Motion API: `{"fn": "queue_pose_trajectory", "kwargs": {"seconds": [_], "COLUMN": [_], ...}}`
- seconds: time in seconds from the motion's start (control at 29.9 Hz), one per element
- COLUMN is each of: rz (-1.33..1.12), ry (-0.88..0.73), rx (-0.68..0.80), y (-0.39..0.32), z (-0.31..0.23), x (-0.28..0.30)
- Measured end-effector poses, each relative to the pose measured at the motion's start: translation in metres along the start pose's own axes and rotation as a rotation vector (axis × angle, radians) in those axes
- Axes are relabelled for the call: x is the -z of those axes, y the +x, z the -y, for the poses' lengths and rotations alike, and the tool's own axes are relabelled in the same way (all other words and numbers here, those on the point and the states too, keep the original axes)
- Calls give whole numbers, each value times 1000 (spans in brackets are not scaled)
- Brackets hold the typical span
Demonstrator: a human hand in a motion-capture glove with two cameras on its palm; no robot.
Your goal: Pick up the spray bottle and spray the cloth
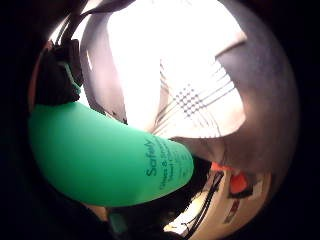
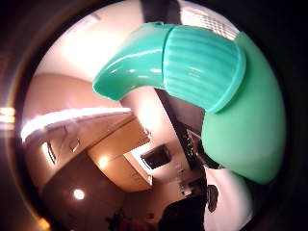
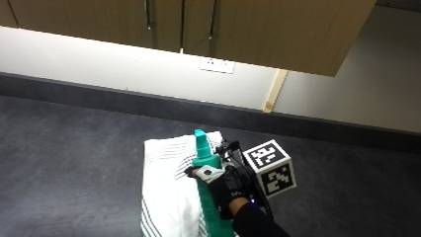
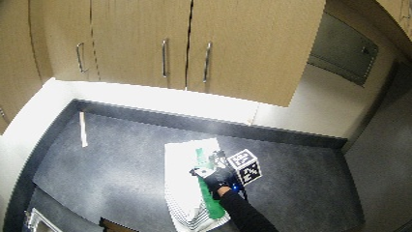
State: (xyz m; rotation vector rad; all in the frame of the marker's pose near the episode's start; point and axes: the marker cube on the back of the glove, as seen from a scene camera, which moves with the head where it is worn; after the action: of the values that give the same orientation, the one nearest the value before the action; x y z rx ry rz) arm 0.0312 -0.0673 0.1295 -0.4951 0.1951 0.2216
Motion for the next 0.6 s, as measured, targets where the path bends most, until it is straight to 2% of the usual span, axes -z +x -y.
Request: {"fn": "queue_pose_trajectory", "kwargs": {"seconds": [0.3, 0.4, 0.6], "rz": [182, 220, 216], "ry": [129, 153, 178], "rx": [478, 536, 555], "y": [-28, -32, -40], "z": [-14, -17, -17], "x": [7, 9, 7]}}
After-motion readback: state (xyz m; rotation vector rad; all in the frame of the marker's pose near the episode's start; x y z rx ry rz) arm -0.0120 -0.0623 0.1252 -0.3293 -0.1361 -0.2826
